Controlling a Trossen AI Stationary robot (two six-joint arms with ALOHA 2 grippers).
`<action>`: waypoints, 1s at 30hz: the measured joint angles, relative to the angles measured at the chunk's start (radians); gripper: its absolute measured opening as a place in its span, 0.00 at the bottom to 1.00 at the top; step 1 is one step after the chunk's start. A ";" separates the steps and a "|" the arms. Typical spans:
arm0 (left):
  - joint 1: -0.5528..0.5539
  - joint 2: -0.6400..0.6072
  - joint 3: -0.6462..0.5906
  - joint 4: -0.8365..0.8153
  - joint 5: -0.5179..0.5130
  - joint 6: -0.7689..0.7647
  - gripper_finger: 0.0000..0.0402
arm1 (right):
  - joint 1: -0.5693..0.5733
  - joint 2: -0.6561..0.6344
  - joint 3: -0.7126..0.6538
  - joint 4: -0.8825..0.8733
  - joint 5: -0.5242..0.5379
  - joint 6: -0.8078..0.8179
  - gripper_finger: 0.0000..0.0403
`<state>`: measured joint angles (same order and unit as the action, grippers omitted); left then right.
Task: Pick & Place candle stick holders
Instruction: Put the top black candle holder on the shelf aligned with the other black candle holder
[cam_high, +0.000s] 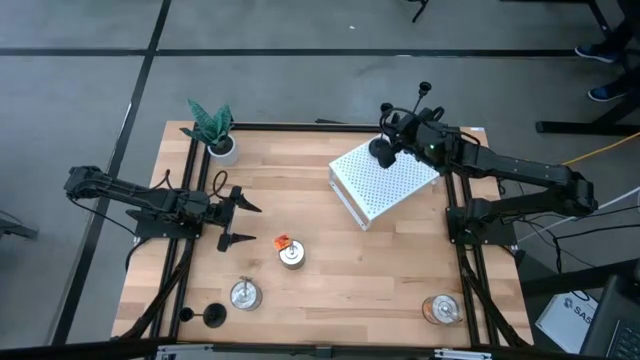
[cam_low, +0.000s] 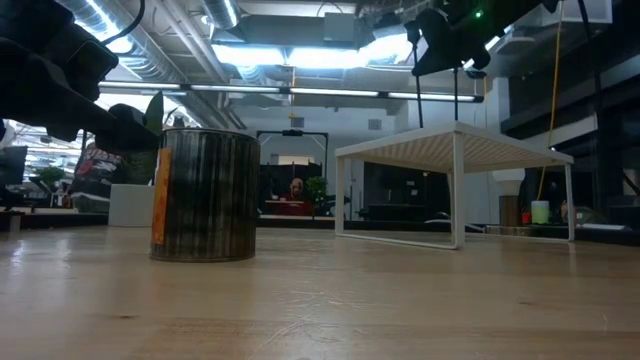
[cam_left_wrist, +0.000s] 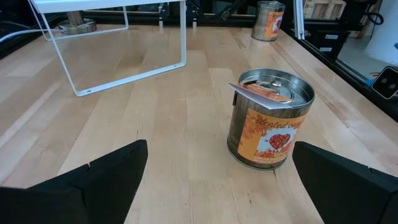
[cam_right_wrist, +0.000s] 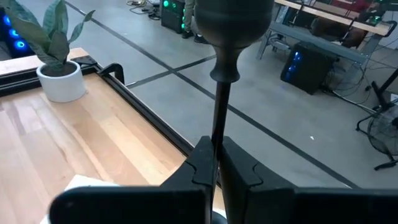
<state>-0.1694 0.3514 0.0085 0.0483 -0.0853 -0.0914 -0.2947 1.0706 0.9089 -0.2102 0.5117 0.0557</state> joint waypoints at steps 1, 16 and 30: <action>0.000 0.000 0.000 0.000 0.000 0.000 1.00 | 0.000 0.000 0.000 0.000 0.000 0.010 0.02; 0.000 0.000 0.000 0.000 0.000 0.000 1.00 | -0.026 0.058 0.002 0.045 0.007 0.044 0.08; 0.000 0.000 0.000 0.000 0.000 0.000 1.00 | -0.021 0.042 -0.001 -0.028 0.017 0.068 0.21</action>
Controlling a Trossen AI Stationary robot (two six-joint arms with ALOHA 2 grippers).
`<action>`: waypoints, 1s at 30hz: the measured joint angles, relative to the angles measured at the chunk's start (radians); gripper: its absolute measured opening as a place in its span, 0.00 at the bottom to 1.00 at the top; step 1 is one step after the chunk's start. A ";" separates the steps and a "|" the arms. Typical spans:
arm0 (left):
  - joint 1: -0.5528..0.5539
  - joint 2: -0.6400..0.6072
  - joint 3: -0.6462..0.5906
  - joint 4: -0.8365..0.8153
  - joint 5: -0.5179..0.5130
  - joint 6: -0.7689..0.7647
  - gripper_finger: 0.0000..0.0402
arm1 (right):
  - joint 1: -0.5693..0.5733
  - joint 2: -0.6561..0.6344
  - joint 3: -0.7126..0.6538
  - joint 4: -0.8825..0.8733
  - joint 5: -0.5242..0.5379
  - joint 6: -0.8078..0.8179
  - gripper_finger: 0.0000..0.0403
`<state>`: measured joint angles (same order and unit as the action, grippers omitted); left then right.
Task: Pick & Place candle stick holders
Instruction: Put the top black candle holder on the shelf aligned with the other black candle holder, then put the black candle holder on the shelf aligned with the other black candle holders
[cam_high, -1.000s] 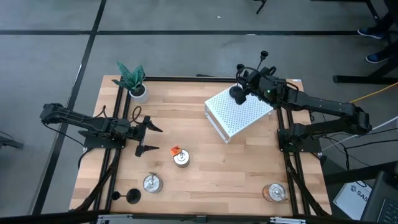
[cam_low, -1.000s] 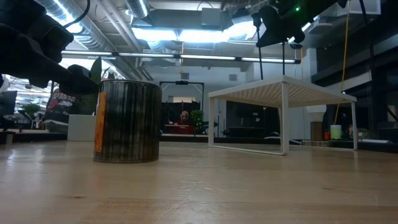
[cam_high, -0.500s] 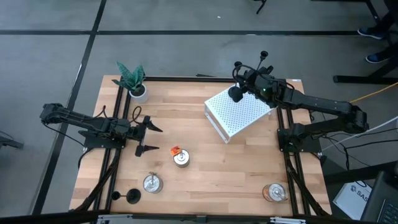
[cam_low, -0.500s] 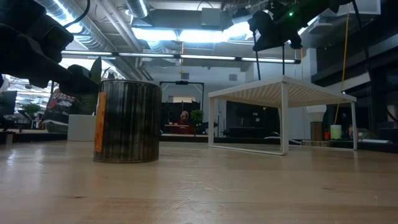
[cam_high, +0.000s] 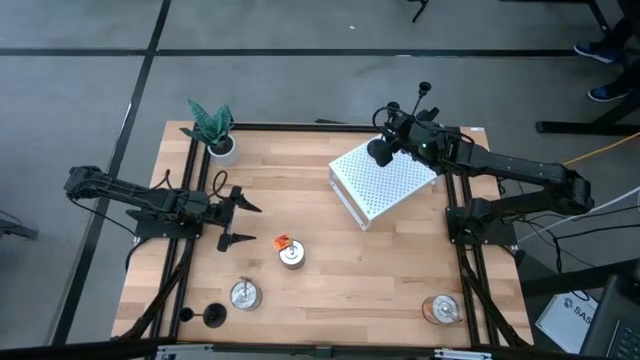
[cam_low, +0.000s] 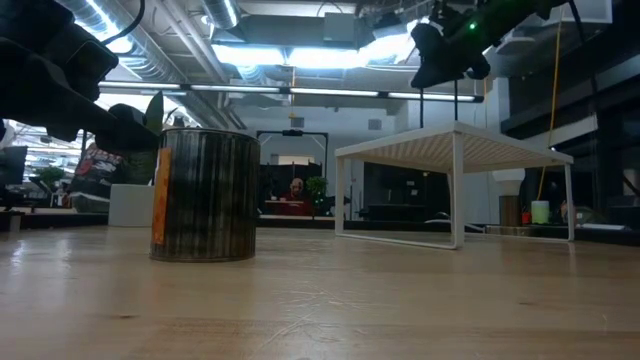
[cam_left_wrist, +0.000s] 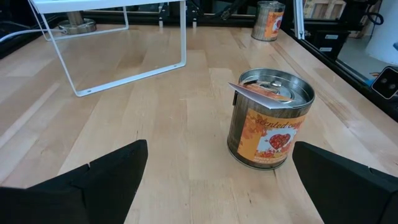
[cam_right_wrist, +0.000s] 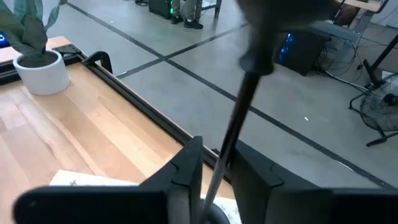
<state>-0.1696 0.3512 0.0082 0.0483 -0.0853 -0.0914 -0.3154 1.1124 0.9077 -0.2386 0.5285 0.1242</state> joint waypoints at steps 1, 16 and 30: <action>0.000 0.000 0.000 0.000 0.000 0.000 1.00 | 0.003 -0.005 0.000 -0.004 0.000 0.000 0.23; 0.000 0.000 0.000 0.000 -0.001 0.000 1.00 | 0.012 -0.062 0.000 -0.054 0.000 0.001 0.55; 0.000 0.000 0.000 0.000 -0.001 0.000 1.00 | 0.012 -0.062 0.001 -0.061 -0.060 0.003 0.56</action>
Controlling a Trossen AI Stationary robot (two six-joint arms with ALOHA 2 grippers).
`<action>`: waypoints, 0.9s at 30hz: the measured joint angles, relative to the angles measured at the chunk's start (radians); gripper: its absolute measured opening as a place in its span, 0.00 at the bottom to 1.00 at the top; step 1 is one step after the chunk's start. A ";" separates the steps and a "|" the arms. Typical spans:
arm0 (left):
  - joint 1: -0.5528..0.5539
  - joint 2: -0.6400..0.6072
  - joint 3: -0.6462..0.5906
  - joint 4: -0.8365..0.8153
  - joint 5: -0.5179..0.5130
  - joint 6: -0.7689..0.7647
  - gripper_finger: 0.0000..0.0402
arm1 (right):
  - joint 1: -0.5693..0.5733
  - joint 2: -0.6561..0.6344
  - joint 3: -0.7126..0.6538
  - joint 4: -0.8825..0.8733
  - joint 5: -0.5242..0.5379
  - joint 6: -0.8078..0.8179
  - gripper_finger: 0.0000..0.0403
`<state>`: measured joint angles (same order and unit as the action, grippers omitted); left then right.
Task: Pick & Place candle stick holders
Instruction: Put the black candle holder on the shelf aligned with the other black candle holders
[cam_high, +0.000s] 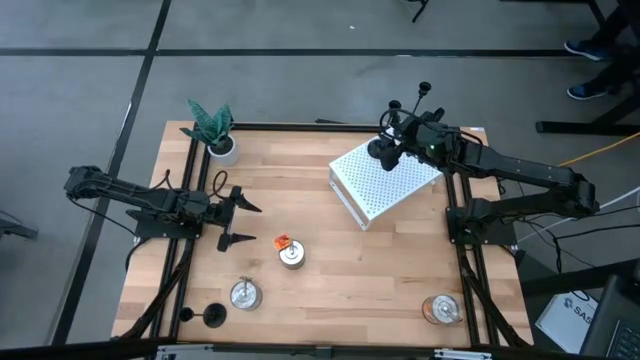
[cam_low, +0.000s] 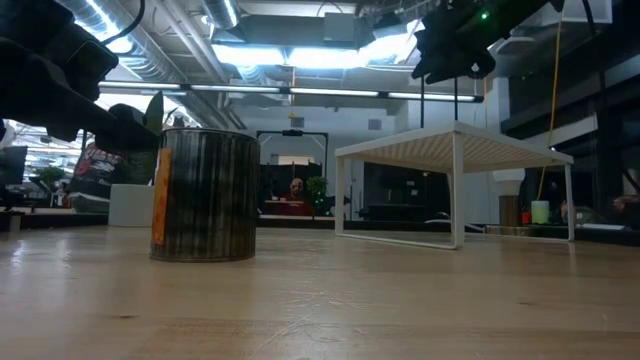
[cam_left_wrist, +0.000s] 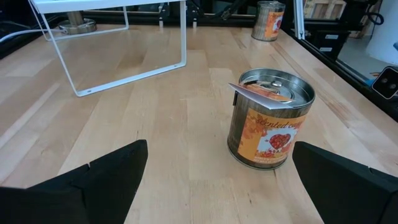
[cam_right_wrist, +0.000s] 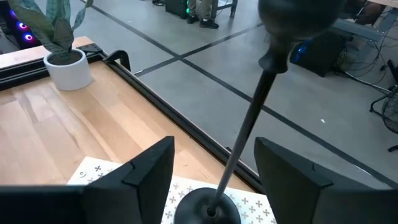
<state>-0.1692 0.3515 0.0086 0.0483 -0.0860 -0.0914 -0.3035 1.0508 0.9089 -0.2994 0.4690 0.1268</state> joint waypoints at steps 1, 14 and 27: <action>0.000 0.000 0.000 0.000 0.000 0.000 1.00 | 0.000 0.000 0.000 -0.001 -0.002 0.000 0.56; 0.000 0.000 0.000 0.000 0.000 0.000 1.00 | 0.031 -0.008 0.000 -0.049 -0.078 0.024 0.58; 0.000 0.000 0.000 0.000 0.000 0.000 1.00 | 0.136 -0.048 0.001 -0.248 -0.054 0.204 0.58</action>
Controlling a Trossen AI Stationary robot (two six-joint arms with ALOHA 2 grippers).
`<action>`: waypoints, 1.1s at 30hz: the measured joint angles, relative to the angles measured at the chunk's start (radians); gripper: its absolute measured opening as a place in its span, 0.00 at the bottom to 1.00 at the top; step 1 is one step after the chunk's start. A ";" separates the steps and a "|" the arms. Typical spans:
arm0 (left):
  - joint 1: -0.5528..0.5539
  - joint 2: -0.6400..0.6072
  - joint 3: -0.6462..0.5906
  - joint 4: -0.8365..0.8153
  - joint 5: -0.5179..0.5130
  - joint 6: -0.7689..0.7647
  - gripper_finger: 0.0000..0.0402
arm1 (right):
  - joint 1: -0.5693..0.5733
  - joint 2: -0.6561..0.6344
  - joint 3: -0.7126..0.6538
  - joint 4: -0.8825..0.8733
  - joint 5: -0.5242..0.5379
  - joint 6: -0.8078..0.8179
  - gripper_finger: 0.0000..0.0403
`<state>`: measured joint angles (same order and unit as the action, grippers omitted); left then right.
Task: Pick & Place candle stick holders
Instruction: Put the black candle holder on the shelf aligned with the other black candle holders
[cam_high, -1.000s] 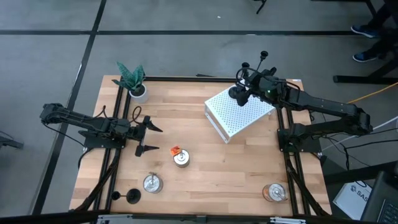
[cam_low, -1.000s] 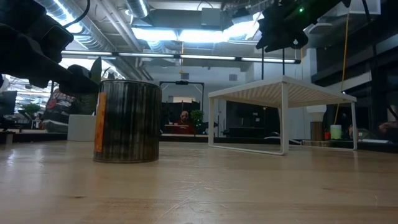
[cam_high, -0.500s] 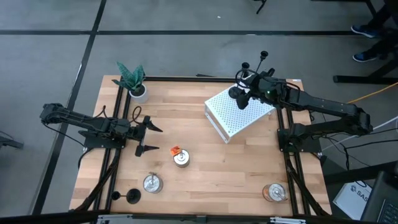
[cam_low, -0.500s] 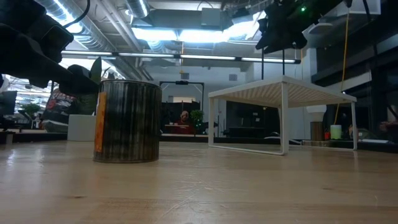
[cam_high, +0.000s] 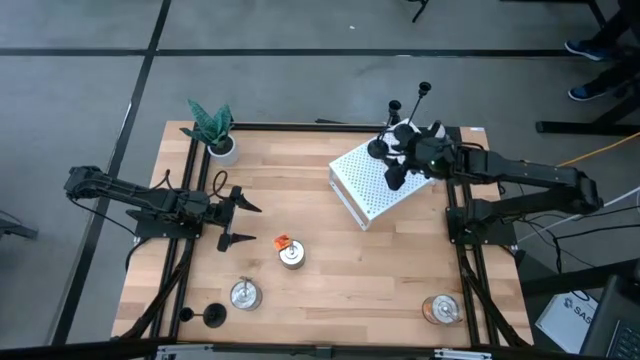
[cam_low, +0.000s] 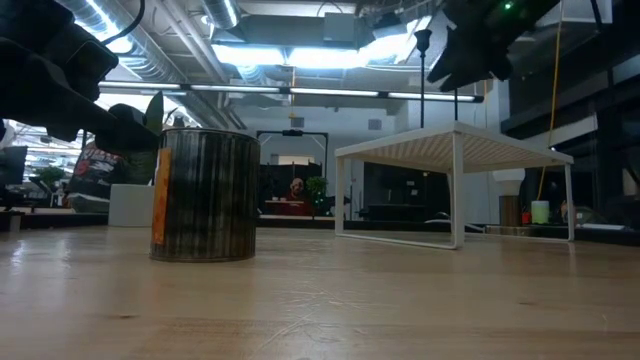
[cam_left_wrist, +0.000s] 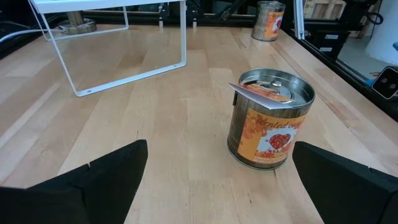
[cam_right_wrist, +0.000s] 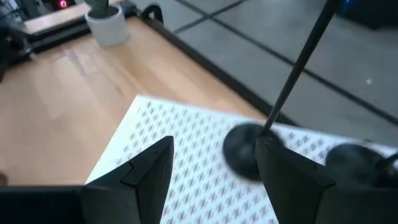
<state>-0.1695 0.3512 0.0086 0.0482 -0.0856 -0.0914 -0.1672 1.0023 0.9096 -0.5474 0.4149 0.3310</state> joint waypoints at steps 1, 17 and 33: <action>0.000 0.000 0.000 0.000 0.000 0.000 1.00 | 0.011 0.000 0.000 -0.017 0.000 0.013 0.58; 0.000 0.000 0.000 0.000 0.000 0.000 1.00 | 0.227 0.005 0.000 -0.053 -0.016 0.141 0.56; 0.000 0.000 0.000 0.000 0.000 0.000 1.00 | 0.399 0.105 0.000 0.175 -0.017 0.094 0.56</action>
<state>-0.1696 0.3515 0.0085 0.0480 -0.0854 -0.0914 0.2321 1.1078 0.9093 -0.3726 0.3981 0.4255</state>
